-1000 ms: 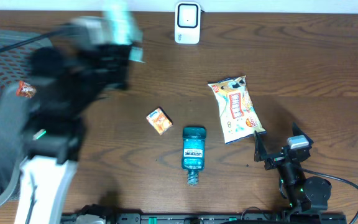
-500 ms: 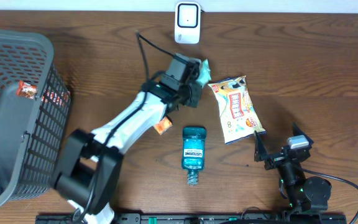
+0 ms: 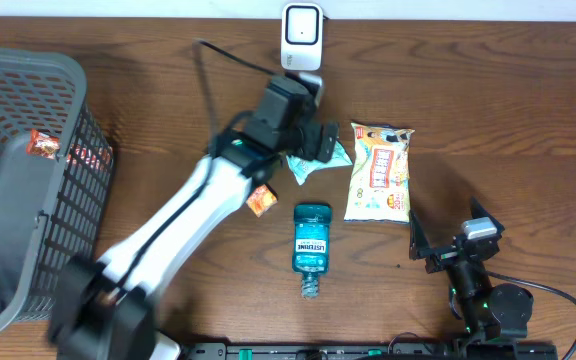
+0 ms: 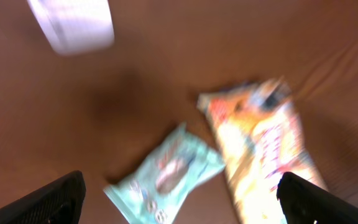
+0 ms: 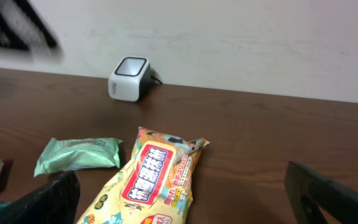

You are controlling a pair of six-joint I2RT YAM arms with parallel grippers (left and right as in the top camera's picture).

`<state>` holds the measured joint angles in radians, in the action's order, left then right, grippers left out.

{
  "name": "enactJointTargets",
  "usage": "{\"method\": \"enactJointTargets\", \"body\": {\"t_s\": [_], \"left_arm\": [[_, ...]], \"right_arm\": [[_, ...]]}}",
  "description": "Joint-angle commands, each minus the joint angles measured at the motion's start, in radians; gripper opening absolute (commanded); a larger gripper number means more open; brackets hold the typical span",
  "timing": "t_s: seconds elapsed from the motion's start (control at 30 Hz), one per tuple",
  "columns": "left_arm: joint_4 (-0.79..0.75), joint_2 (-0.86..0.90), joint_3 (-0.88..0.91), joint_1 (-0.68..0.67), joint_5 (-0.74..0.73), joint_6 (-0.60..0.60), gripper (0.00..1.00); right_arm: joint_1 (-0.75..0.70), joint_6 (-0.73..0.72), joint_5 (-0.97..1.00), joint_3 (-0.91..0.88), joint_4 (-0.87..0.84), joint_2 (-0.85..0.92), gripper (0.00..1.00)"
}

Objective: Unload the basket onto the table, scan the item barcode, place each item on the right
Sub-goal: 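Bring the wipes pack to the scanner and release it on the table, then reach the left gripper into the basket and grasp the red candy bar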

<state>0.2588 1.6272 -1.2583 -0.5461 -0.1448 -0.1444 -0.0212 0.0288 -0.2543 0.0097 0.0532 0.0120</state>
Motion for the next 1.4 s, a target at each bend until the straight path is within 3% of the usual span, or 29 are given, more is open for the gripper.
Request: {"method": "enactJointTargets", "body": {"t_s": [0.0, 0.13, 0.2, 0.27, 0.37, 0.43, 0.5, 0.57, 0.77, 1.03, 1.23, 1.37], "left_arm": [[-0.008, -0.230, -0.061, 0.041, 0.105, 0.119, 0.98], [0.014, -0.421, -0.061, 0.121, 0.272, 0.206, 0.98], [0.031, -0.494, -0.061, 0.192, 0.461, 0.203, 0.98], [0.056, -0.541, -0.061, 0.294, 0.663, 0.164, 0.98], [0.112, -0.557, -0.061, 0.473, 0.784, 0.079, 0.98], [0.175, -0.547, -0.061, 0.613, 0.781, -0.017, 0.98], [0.262, -0.519, -0.061, 0.761, 0.771, -0.187, 0.98], [0.340, -0.480, -0.061, 0.884, 0.683, -0.299, 0.98], [0.427, -0.280, -0.061, 1.101, 0.355, -0.359, 0.98], [0.357, 0.047, -0.061, 1.114, 0.218, -0.349, 0.98], [0.208, 0.208, -0.061, 1.070, 0.179, -0.212, 0.98], [0.133, 0.276, -0.061, 1.044, 0.179, -0.196, 0.98]], "right_arm": [[0.008, -0.016, 0.002, -0.004, 0.000, -0.005, 0.99], [0.008, -0.016, 0.002, -0.004, 0.000, -0.005, 0.99], [0.008, -0.016, 0.001, -0.004, 0.000, -0.005, 0.99], [0.008, -0.016, 0.001, -0.004, 0.000, -0.005, 0.99], [0.008, -0.016, 0.001, -0.004, -0.001, -0.005, 0.99], [0.008, -0.016, 0.001, -0.004, -0.001, -0.005, 0.99], [0.008, -0.016, 0.001, -0.004, 0.000, -0.005, 0.99], [0.008, -0.016, 0.002, -0.004, 0.000, -0.005, 0.99], [0.008, -0.016, 0.002, -0.004, -0.001, -0.005, 0.99], [0.008, -0.016, 0.001, -0.004, 0.000, -0.005, 0.99], [0.008, -0.016, 0.001, -0.004, 0.000, -0.005, 0.99], [0.008, -0.016, 0.001, -0.004, 0.000, -0.005, 0.99]]}}
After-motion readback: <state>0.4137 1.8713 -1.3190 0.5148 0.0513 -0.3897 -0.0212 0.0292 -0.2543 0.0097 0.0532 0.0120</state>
